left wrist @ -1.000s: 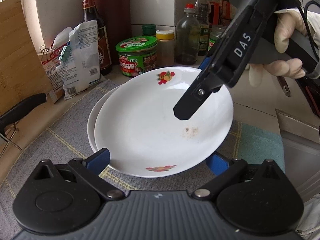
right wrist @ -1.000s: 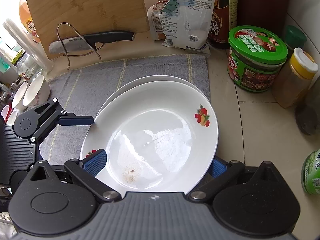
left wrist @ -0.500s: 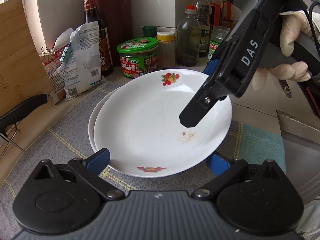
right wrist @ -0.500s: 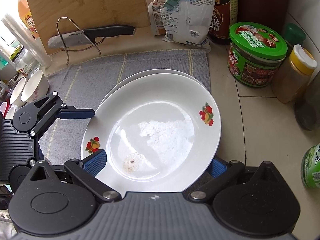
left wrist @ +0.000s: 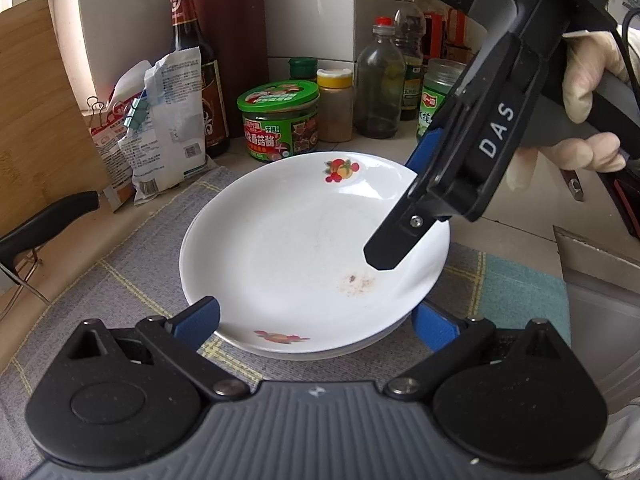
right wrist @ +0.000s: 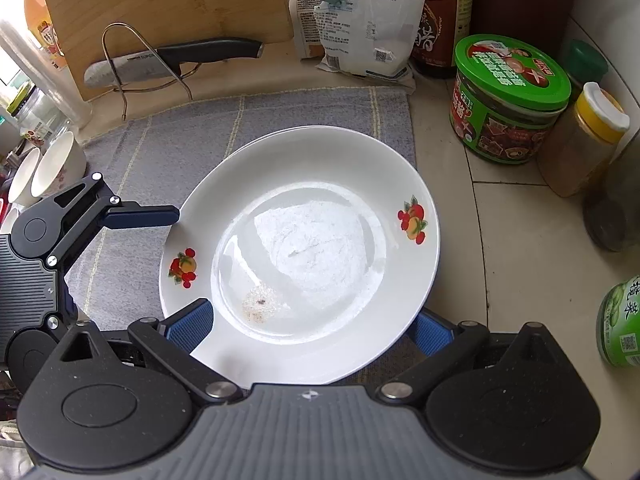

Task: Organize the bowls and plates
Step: 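Lower the fruit-decal plate onto the stacked plates with the right gripper, then open the right gripper and pull it back from the stack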

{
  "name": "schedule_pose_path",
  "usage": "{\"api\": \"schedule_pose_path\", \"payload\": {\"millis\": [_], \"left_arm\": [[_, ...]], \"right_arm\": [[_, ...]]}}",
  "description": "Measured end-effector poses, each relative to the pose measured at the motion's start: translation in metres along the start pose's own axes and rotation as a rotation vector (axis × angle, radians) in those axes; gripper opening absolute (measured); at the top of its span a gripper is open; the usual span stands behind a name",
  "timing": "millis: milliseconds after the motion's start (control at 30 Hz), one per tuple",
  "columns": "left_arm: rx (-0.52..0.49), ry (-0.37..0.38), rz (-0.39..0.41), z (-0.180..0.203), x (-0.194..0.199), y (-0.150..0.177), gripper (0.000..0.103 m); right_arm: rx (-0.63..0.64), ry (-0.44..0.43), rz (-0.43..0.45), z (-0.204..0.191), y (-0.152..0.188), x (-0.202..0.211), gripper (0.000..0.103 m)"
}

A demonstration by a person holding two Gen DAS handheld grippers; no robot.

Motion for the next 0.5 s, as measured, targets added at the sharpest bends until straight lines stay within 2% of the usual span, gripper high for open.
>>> {"api": "schedule_pose_path", "payload": {"millis": [400,500], "left_arm": [[-0.001,-0.02,0.001,-0.0003,0.0014,0.0014,0.102],[0.031,-0.027,0.015,-0.005,0.0042,0.0011,0.102]], "right_arm": [[0.011,0.025,-0.003,0.0007,0.0025,-0.0004,0.103],[0.022,0.051,0.005,0.0018,0.0032,0.0004,0.103]]}}
Point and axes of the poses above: each gripper's, at about its wrist camera, not at the fingertips, and x roughly against the way its jaws point, z to its right, y to its underside, the point moved 9 cm from there along -x, roughly the way its jaws point, and after that the axes turned 3 degrees about -y, right-handed, at the moved point
